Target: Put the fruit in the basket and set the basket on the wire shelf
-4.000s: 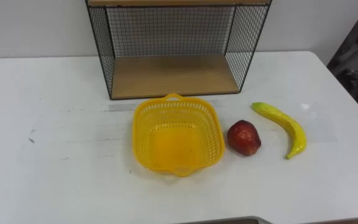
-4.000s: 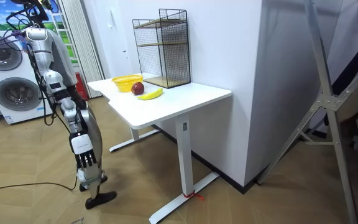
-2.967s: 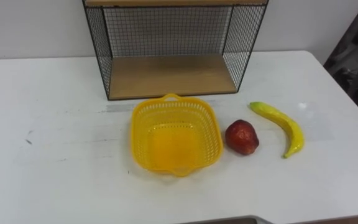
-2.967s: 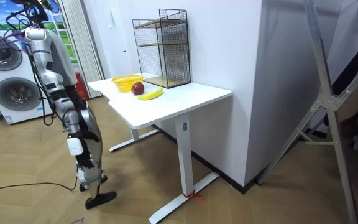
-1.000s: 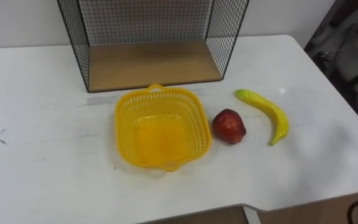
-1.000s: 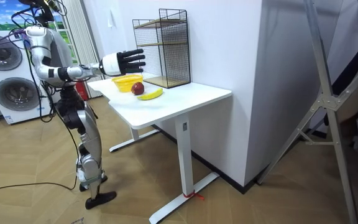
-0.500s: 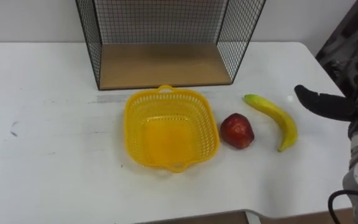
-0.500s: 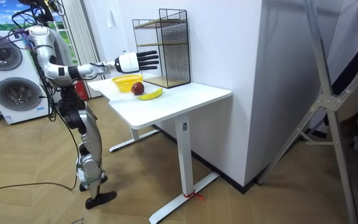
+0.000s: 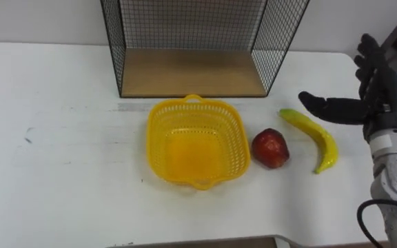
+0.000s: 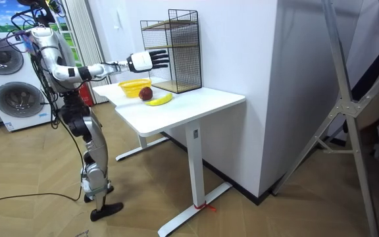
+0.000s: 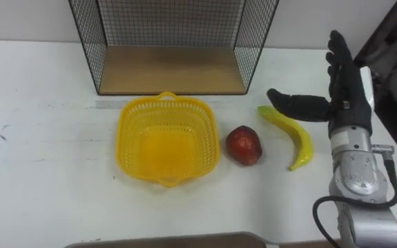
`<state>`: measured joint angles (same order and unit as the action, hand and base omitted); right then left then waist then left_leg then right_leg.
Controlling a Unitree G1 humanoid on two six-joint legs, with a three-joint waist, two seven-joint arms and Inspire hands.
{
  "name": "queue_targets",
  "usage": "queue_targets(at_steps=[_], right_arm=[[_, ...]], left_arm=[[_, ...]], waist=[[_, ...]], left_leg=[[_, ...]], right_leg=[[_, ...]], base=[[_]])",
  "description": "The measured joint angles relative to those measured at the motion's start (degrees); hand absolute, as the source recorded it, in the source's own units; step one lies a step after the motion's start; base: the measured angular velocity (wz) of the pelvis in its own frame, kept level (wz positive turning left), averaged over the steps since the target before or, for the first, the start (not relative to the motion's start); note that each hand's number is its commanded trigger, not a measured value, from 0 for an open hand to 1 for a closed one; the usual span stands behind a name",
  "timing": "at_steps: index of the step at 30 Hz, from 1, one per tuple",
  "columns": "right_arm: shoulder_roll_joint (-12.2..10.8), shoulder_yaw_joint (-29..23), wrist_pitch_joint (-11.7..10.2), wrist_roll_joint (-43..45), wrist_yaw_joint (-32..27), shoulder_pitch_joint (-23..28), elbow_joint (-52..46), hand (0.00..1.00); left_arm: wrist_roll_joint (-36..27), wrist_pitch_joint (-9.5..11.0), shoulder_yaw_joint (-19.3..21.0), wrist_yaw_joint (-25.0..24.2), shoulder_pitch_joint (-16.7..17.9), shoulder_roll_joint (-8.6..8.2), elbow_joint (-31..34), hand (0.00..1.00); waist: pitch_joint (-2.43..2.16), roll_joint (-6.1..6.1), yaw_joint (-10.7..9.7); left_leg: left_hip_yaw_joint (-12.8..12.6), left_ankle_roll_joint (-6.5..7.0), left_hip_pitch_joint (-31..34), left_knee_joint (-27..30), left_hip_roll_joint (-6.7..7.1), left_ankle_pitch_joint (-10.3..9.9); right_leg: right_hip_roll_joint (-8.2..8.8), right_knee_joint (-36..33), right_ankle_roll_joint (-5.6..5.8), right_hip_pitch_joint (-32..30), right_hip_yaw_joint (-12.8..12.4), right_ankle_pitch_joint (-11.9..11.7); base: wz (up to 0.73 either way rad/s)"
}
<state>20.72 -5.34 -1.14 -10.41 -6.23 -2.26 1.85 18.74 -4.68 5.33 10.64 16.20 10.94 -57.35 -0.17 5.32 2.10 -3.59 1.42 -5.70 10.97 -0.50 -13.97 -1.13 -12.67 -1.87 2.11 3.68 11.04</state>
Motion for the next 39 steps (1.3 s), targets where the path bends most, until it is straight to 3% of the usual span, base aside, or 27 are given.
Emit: queue_targets(at_steps=[8, 14, 23, 39], right_arm=[[-0.01, 4.13, 0.02, 1.75, 2.68, 0.02, 0.13, 0.00], [-0.01, 4.49, 1.64, 2.04, 6.24, 0.02, 2.08, 0.00], [-0.01, 6.26, 1.63, 4.05, 6.57, 0.01, 4.18, 0.00], [-0.04, 6.32, 1.64, 6.45, 8.34, 0.37, 8.74, 0.00]], left_arm=[[-0.04, -0.30, -0.07, 0.01, 0.06, -0.02, -0.35, 0.00], [0.15, -1.29, -1.27, -0.01, -0.81, -0.17, -0.39, 0.00], [1.90, -1.23, -2.29, -0.01, -1.15, -0.11, -0.68, 0.00], [2.33, -1.21, -2.14, -0.02, -0.92, -0.08, -0.02, 0.00]], waist=[[0.70, -0.93, 0.32], [0.39, -1.38, 0.92], [0.09, -1.52, 1.39], [0.32, -1.31, 1.27]], left_leg=[[0.64, 0.00, -0.02, 0.18, -0.01, 0.00], [1.01, -0.01, 0.14, 0.22, 0.09, -0.01], [1.25, -0.02, -0.32, 0.38, 0.10, 0.00], [0.91, -0.01, -1.03, 0.30, 0.16, 0.01]], right_leg=[[0.12, 0.15, 0.04, 0.62, 0.67, -0.17], [0.12, 0.14, 0.02, 0.61, 1.18, -0.18], [0.25, 0.15, 0.02, 0.90, 1.19, -0.18], [0.48, 1.05, 0.07, 1.91, 1.08, -0.41]], base=[[0.03], [0.03], [0.00], [0.00]])
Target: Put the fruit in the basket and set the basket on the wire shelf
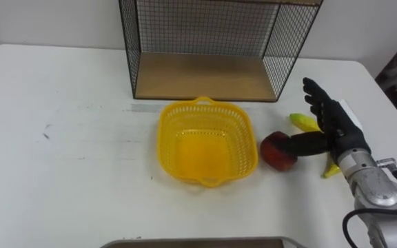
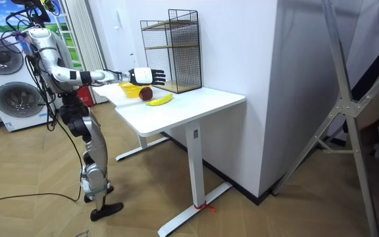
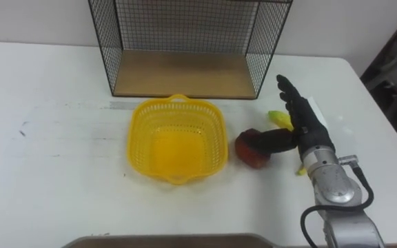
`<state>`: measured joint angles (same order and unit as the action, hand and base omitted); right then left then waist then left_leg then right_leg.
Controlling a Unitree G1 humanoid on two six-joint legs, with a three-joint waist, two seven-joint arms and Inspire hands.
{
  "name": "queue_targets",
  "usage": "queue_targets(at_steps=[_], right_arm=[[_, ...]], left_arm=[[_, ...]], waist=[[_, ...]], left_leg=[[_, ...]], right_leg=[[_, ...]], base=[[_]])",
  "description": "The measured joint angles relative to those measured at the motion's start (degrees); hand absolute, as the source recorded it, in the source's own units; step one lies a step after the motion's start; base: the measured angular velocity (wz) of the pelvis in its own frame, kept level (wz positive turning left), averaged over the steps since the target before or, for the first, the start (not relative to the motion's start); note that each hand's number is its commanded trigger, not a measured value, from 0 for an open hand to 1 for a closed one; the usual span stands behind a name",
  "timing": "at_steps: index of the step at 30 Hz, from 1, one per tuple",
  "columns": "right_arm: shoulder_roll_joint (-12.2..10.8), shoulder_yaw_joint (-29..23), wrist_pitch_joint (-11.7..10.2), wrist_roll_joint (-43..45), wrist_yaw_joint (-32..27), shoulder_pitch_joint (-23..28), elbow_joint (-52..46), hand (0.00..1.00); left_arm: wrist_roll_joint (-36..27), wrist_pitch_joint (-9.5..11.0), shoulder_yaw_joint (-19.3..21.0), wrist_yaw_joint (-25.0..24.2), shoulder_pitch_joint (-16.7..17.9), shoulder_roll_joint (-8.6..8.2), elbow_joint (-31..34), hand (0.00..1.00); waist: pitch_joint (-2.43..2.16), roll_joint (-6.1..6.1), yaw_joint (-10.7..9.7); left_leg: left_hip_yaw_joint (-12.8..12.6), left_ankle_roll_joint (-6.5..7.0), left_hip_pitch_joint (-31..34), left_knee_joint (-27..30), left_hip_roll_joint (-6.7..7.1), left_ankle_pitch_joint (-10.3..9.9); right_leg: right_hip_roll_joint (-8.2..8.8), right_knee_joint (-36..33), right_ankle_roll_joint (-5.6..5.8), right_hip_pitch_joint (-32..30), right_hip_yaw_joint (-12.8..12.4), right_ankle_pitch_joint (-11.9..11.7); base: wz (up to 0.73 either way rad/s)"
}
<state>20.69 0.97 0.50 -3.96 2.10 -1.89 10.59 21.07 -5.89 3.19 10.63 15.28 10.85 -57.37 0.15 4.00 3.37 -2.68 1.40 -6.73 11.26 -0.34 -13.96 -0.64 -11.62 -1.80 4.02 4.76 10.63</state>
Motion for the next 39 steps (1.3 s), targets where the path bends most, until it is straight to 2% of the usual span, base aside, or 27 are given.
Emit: queue_targets(at_steps=[4, 12, 39], right_arm=[[-0.18, 0.01, -0.07, 0.03, 0.52, 0.03, 2.76, 0.00], [-0.67, 0.01, -0.39, 0.13, 0.72, 0.09, 4.50, 0.00], [-1.27, 0.35, -0.37, 2.20, 3.09, 1.20, 4.76, 0.00]], left_arm=[[0.00, 0.00, -0.02, 0.00, 0.00, 0.00, -0.02, 0.00], [0.00, 0.00, 0.00, 0.00, 0.02, 0.00, -0.18, 0.00], [-0.08, -0.01, -0.10, -0.03, 0.13, 0.00, -0.38, 0.00]], waist=[[0.06, 0.47, 0.06], [0.08, 0.53, 0.01], [-0.03, 0.19, 0.13]], left_leg=[[0.02, 0.00, 0.02, -0.05, -0.16, 0.00], [0.00, 0.00, 0.06, -0.07, -0.14, 0.00], [0.02, 0.00, 0.35, -0.03, -0.12, 0.00]], right_leg=[[-0.02, 0.04, 0.00, -0.01, 0.01, -0.02], [-0.05, 0.05, -0.01, -0.02, 0.05, -0.06], [-0.44, 0.00, -0.03, 0.04, 0.07, -0.24]], base=[[0.00], [0.00], [0.00]])
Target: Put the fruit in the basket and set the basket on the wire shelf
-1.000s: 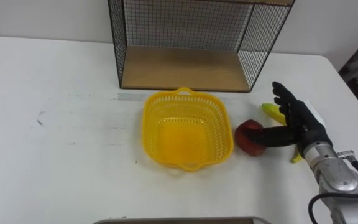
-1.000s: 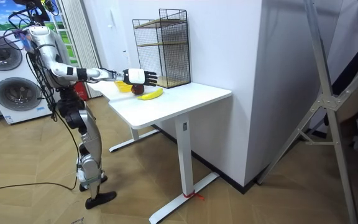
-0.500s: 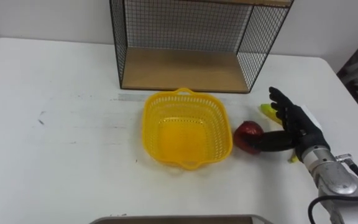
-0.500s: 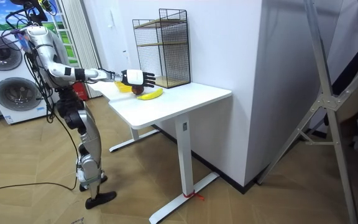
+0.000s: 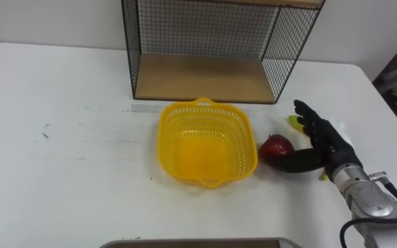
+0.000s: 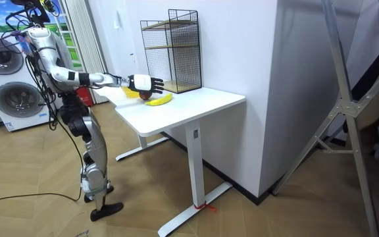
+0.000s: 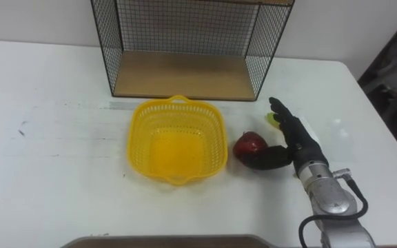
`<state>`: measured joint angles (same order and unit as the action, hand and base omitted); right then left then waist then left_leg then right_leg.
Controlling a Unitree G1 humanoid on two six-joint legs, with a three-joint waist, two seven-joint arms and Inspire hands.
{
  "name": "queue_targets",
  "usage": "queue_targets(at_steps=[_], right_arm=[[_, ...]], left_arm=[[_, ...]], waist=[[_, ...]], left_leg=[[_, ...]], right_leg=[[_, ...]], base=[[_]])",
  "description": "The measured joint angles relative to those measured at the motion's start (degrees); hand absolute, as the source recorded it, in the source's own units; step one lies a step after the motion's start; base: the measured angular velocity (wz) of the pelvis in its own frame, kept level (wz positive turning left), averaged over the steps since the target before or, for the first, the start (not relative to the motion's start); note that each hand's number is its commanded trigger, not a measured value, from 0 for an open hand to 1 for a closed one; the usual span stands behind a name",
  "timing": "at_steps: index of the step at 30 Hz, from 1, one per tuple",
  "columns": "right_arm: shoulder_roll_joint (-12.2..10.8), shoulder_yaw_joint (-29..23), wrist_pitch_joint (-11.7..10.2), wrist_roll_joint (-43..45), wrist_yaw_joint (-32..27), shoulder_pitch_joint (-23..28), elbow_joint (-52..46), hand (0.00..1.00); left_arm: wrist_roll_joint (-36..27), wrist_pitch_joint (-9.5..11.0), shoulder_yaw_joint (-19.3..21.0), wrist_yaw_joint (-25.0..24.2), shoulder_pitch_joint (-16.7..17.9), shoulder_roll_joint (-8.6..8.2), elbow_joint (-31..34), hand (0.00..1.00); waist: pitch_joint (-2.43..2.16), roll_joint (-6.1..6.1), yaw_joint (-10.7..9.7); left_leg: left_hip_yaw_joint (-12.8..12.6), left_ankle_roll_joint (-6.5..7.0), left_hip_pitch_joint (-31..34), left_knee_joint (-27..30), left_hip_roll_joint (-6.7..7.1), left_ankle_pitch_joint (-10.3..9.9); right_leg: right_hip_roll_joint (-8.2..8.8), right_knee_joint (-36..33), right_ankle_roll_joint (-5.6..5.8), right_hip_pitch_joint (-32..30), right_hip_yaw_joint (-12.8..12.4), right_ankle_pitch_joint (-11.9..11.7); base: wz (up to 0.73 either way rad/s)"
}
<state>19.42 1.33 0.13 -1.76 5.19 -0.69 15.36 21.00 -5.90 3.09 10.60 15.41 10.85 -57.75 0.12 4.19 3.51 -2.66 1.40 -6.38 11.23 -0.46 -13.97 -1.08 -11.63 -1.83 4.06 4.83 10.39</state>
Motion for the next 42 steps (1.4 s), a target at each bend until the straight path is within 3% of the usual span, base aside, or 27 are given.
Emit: queue_targets(at_steps=[28, 29, 30, 42], right_arm=[[0.01, 2.58, -0.07, 2.44, 2.42, 2.52, -0.01, 0.02], [0.02, 2.58, -0.30, 2.69, 2.53, 2.55, -0.02, 0.63], [0.02, 2.58, -0.30, 2.86, 2.53, 2.62, -0.02, 1.00], [0.23, 1.87, -0.38, 10.94, 1.30, 3.02, 0.08, 1.00]], left_arm=[[-0.02, 0.10, 0.00, 0.00, -0.18, 0.00, -0.45, 0.00], [-0.02, 0.09, 0.02, 0.00, -0.16, 0.01, -0.54, 0.00], [-0.02, 0.09, 0.06, 0.00, -0.16, 0.03, -0.63, 0.00], [-0.03, 0.00, 0.05, 0.00, -0.33, 0.03, -1.98, 0.00]], waist=[[-0.12, -0.38, 0.57], [-0.12, -0.38, 0.73], [-0.11, -0.39, 0.79], [-0.21, -0.03, 1.16]], left_leg=[[0.38, 0.00, 0.09, 0.12, 0.05, 0.00], [0.38, 0.00, 0.10, 0.15, 0.07, 0.00], [0.38, 0.00, 0.09, 0.15, 0.07, 0.00], [1.20, 0.00, -0.36, 0.11, 0.19, -0.01]], right_leg=[[-0.01, -0.03, 0.00, -0.06, 0.08, -0.01], [0.00, -0.03, 0.00, -0.06, 0.06, -0.01], [0.00, -0.03, 0.00, -0.06, 0.06, -0.01], [-0.07, 0.20, 0.00, 0.74, -0.03, 0.00]], base=[[0.00], [0.00], [0.00], [0.02]])
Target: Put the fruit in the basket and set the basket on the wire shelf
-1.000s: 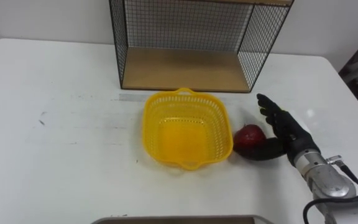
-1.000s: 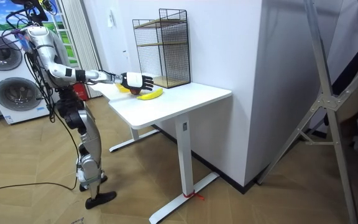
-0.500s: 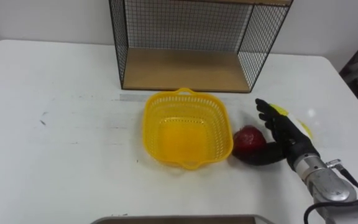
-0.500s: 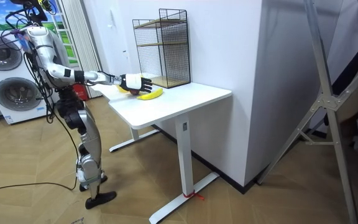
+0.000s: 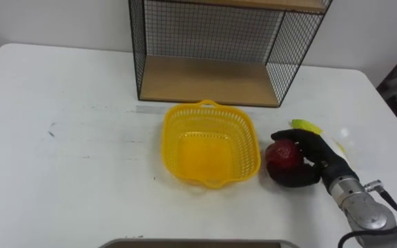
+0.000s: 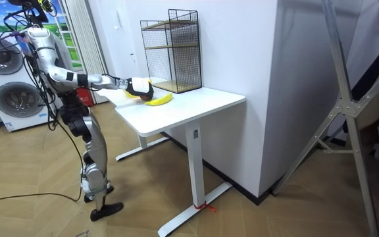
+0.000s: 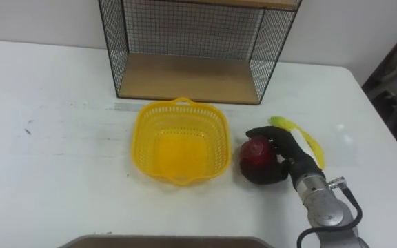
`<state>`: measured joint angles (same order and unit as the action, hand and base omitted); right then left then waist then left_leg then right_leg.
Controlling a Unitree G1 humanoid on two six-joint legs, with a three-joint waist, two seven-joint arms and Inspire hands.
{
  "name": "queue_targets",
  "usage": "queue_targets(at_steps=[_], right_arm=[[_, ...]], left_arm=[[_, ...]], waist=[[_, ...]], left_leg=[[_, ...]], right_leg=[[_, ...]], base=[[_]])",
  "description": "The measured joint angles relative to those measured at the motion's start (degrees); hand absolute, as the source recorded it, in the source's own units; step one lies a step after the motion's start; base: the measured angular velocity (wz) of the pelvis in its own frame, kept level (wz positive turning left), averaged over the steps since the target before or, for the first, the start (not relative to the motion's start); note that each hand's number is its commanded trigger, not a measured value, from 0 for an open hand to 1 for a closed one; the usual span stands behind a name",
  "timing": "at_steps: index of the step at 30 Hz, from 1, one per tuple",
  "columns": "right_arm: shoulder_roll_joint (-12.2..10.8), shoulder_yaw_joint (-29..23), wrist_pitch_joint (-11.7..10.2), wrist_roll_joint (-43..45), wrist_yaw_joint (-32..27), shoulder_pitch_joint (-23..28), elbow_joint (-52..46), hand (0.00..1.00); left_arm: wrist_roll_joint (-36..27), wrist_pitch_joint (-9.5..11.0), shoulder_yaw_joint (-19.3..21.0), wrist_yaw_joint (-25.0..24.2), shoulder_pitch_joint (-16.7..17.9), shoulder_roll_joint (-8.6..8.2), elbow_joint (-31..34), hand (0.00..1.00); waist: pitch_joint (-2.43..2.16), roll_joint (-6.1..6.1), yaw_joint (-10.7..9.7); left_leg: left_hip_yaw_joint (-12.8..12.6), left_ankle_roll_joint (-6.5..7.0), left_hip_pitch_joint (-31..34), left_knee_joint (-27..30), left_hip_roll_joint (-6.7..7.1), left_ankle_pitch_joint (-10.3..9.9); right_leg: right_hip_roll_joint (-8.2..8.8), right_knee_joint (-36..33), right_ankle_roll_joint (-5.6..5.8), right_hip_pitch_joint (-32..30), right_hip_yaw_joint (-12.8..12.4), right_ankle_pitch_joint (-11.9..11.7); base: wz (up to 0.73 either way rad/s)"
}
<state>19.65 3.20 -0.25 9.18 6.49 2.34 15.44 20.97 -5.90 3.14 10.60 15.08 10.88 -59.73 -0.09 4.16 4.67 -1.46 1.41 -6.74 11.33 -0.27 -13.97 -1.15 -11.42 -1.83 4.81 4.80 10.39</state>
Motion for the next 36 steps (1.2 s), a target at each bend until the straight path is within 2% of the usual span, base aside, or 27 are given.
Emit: queue_targets(at_steps=[7, 13, 19, 23, 26, 33, 36], right_arm=[[0.00, -0.11, -0.80, 2.01, 0.14, 0.21, 0.09, 1.00], [-0.05, -0.56, -1.08, -3.30, -0.05, -0.04, 1.39, 1.00], [-0.52, -1.78, -1.37, -14.28, -0.28, -0.46, 3.87, 1.00], [-2.59, -3.19, -1.12, -28.57, -1.82, 0.63, 5.08, 1.00], [-4.34, -4.34, -1.16, -35.63, -2.19, 0.65, 5.66, 1.00], [-5.94, -4.48, -1.46, -41.59, -1.58, 0.98, 5.67, 1.00], [-6.00, -4.51, -1.25, -42.83, -1.59, 0.97, 5.45, 1.00]], left_arm=[[0.00, -0.01, 0.00, 0.00, -0.19, 0.00, 0.03, 0.00], [-0.04, 0.07, -0.04, 0.00, -0.32, 0.00, 0.65, 0.00], [-0.04, 0.05, -0.04, 0.01, -0.96, -0.01, 0.29, 0.00], [-0.07, -0.03, -0.11, 0.10, 0.20, -0.04, 0.28, 0.00], [-0.07, -0.05, -0.08, 0.21, 0.50, -0.05, 0.26, 0.00], [-0.06, -0.02, 0.02, 0.04, 0.48, -0.86, 0.01, 0.00], [-0.06, -0.03, 0.06, 0.01, 0.89, -1.31, -0.07, 0.00]], waist=[[0.00, 0.02, -0.26], [0.02, 0.05, -0.43], [0.11, -0.04, -0.47], [0.27, -0.30, -1.71], [0.41, -0.74, -2.74], [0.14, -1.36, -3.01], [-0.14, -1.70, -2.87]], left_leg=[[0.26, -0.01, 0.10, -0.04, 0.04, -0.01], [-0.01, -0.01, -0.02, -0.13, -0.02, -0.01], [-0.04, -0.01, 0.01, -0.54, -0.06, -0.01], [0.00, -0.01, 0.03, -0.54, -0.06, -0.01], [0.06, -0.01, 0.16, -0.56, -0.05, -0.01], [-0.05, -0.01, 0.13, -0.58, -0.04, -0.01], [-0.24, -0.01, 0.10, -0.43, -0.02, -0.01]], right_leg=[[-0.04, 0.69, 0.03, 0.26, -0.01, -0.04], [-0.05, 0.73, 0.07, 0.26, 0.03, -0.09], [-0.01, 0.77, 0.06, 0.06, 0.06, -0.12], [0.02, 0.90, 0.08, 0.27, 0.77, -0.13], [0.03, 0.91, 0.08, 0.16, 0.82, -0.13], [0.00, 0.86, 0.08, 0.07, 0.61, -0.13], [0.00, 0.81, 0.08, 0.03, 0.17, -0.13]], base=[[0.01], [0.00], [0.00], [0.03], [0.00], [0.00], [-0.04]])
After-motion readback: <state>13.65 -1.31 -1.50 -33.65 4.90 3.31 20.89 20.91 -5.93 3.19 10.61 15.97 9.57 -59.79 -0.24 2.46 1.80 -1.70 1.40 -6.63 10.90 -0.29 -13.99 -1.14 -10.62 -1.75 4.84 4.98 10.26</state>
